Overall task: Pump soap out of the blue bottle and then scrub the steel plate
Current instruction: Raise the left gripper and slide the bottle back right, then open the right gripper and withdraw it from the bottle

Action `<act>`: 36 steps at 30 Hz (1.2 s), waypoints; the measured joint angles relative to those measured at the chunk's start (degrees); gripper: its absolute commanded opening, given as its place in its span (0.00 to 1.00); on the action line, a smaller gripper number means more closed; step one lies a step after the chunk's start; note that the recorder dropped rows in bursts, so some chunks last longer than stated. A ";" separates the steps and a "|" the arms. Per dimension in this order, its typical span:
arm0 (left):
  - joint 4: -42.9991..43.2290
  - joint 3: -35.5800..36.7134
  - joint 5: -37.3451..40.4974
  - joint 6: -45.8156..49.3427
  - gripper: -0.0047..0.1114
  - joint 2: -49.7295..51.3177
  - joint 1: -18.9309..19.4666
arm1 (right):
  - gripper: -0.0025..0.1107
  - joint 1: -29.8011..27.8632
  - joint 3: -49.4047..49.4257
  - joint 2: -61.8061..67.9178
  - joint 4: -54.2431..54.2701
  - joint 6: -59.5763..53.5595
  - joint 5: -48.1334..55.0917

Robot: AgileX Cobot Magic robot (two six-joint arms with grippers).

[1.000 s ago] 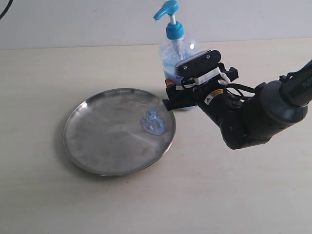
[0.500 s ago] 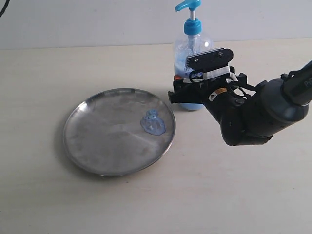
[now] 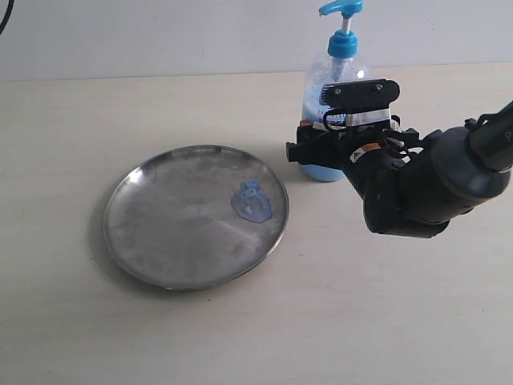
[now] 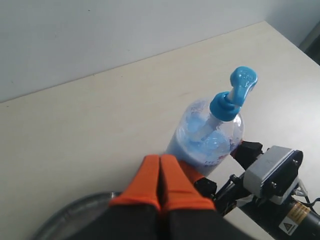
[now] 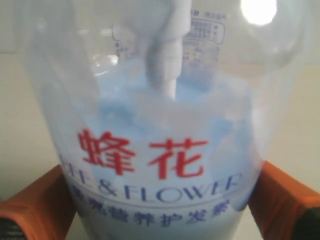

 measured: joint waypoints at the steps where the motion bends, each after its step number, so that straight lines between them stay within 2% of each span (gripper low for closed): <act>1: 0.00 0.32 -0.33 -0.23 0.04 -0.10 0.00 | 0.11 0.00 0.00 -0.10 0.10 0.00 0.24; 5: 0.00 0.73 -0.90 -0.23 0.04 -0.86 0.00 | 0.38 0.00 0.00 -0.23 0.22 -0.60 0.56; 6: 0.00 0.73 -0.90 -0.23 0.04 -1.20 0.00 | 0.52 0.00 0.00 -0.35 0.34 -0.97 0.72; 8: 0.00 0.73 -0.90 -0.23 0.04 -2.16 0.00 | 0.67 0.12 -0.13 -1.02 2.58 -5.03 2.29; 11: 0.00 0.73 -1.00 -0.23 0.04 -2.83 0.00 | 0.82 0.22 -0.13 -2.86 6.23 -9.67 5.33; 13: 0.00 0.73 -1.00 -0.37 0.04 -3.02 0.00 | 0.88 0.22 -0.13 -4.61 8.08 -12.53 8.60; 21: -0.62 3.30 -1.00 -0.46 0.04 -3.48 0.00 | 0.91 0.03 0.01 -14.41 10.18 -16.95 22.90; 26: -0.62 4.42 -1.00 -0.46 0.04 -5.60 0.00 | 0.91 0.03 0.01 -18.15 19.11 -26.83 28.24; 32: -0.45 8.92 -0.88 -0.46 0.04 -12.27 0.00 | 0.91 0.03 0.10 -25.04 56.72 -65.28 35.12; 34: -0.09 11.14 -0.88 -0.46 0.04 -14.44 0.00 | 0.90 0.03 1.58 -28.92 63.68 -74.56 36.09; 36: -0.06 13.83 -1.09 -0.46 0.04 -16.69 0.00 | 0.90 0.03 4.59 -33.47 65.57 -77.78 35.56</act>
